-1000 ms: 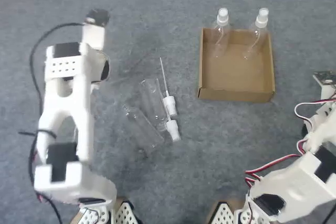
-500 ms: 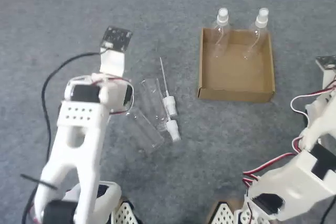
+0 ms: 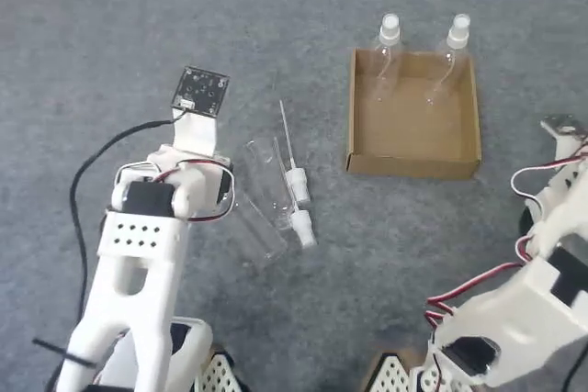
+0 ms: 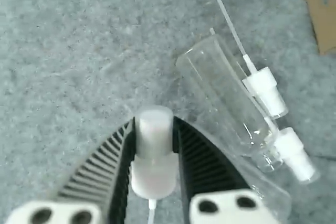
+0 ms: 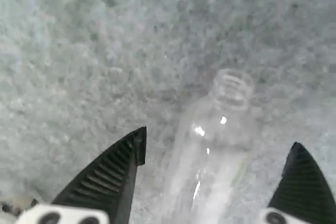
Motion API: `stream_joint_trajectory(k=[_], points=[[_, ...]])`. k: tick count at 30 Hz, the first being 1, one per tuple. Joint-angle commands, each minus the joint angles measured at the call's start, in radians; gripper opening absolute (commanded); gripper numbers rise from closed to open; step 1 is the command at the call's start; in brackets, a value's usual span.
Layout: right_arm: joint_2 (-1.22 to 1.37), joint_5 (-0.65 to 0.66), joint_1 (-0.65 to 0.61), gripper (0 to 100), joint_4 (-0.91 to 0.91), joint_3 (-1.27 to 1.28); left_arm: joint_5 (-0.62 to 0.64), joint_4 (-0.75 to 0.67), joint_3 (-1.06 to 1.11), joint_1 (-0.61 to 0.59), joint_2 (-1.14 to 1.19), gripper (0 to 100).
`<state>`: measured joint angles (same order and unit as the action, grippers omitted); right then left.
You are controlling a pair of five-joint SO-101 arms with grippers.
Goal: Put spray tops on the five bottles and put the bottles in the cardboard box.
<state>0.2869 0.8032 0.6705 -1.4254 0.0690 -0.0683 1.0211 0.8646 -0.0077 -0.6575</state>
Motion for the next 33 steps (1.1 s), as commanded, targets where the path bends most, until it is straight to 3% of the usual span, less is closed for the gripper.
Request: stream_joint_trajectory(k=[1, 15, 19, 23, 27, 33], points=[[-0.005, -0.044, 0.036, 33.7, 0.07, 0.0, 0.009, -0.028, -0.004, 0.009, -0.041, 1], [0.081, -0.048, 0.038, 11.3, 0.122, 0.002, 0.014, -0.028, -0.004, 0.009, -0.041, 1], [0.038, -0.046, 0.031, 2.1, 0.131, 0.0, 0.017, -0.028, -0.004, 0.008, -0.041, 1], [-0.079, -0.054, 0.004, 0.5, 0.117, 0.005, 0.017, -0.028, -0.01, 0.006, -0.049, 1], [-0.248, -0.064, -0.076, 0.6, 0.028, 0.005, 0.011, -0.029, -0.019, 0.011, -0.051, 1], [-0.53, -0.244, -0.306, 0.6, -0.044, 0.011, 0.017, -0.021, -0.096, 0.0, -0.084, 1]])
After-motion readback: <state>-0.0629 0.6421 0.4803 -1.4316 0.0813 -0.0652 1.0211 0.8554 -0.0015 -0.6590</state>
